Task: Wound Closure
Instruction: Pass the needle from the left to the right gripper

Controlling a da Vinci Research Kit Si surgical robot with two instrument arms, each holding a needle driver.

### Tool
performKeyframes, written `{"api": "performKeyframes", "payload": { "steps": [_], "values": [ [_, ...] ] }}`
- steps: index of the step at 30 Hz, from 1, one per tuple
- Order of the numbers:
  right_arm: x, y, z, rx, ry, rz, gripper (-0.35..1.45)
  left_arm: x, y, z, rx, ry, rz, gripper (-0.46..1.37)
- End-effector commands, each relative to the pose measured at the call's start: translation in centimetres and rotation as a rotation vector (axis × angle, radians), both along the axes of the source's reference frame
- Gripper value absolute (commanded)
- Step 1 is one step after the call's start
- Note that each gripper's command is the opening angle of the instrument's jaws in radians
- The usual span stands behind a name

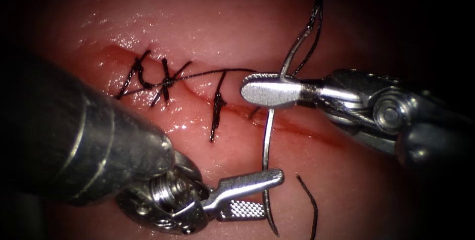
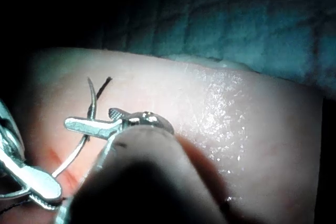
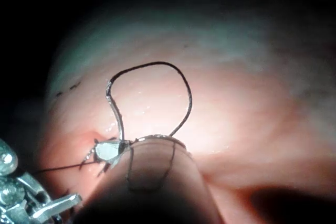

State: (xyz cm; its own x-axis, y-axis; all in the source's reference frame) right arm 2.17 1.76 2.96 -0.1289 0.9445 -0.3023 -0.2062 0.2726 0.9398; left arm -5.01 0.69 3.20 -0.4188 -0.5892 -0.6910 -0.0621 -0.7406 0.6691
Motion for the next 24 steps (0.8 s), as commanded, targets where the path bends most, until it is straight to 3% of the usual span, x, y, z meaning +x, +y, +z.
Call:
{"api": "performKeyframes", "payload": {
  "steps": [1,9,17,20,22,24],
  "values": [
    [-0.02,0.02,0.02,-0.015,-0.02,0.007,-0.35,0.0,0.0,0.01,0.013,-0.01,-0.014,0.97],
    [-0.21,0.14,0.05,-0.054,-0.043,0.049,-0.35,0.02,0.01,0.01,0.074,-0.03,-0.048,1.02],
    [-0.4,0.24,-0.03,-0.196,-0.064,0.042,-0.35,0.13,0.05,0.09,0.19,-0.013,-0.177,0.61],
    [-0.44,0.26,-0.05,-0.303,-0.083,0.026,-0.35,0.17,0.1,0.12,0.246,-0.022,-0.223,0.26],
    [-0.45,0.26,-0.05,-0.338,-0.088,0.021,-0.35,0.17,0.13,0.14,0.265,-0.018,-0.231,0.19],
    [-0.45,0.27,-0.05,-0.376,-0.098,0.013,-0.35,0.18,0.16,0.16,0.297,0.012,-0.218,-0.04]
  ]
}}
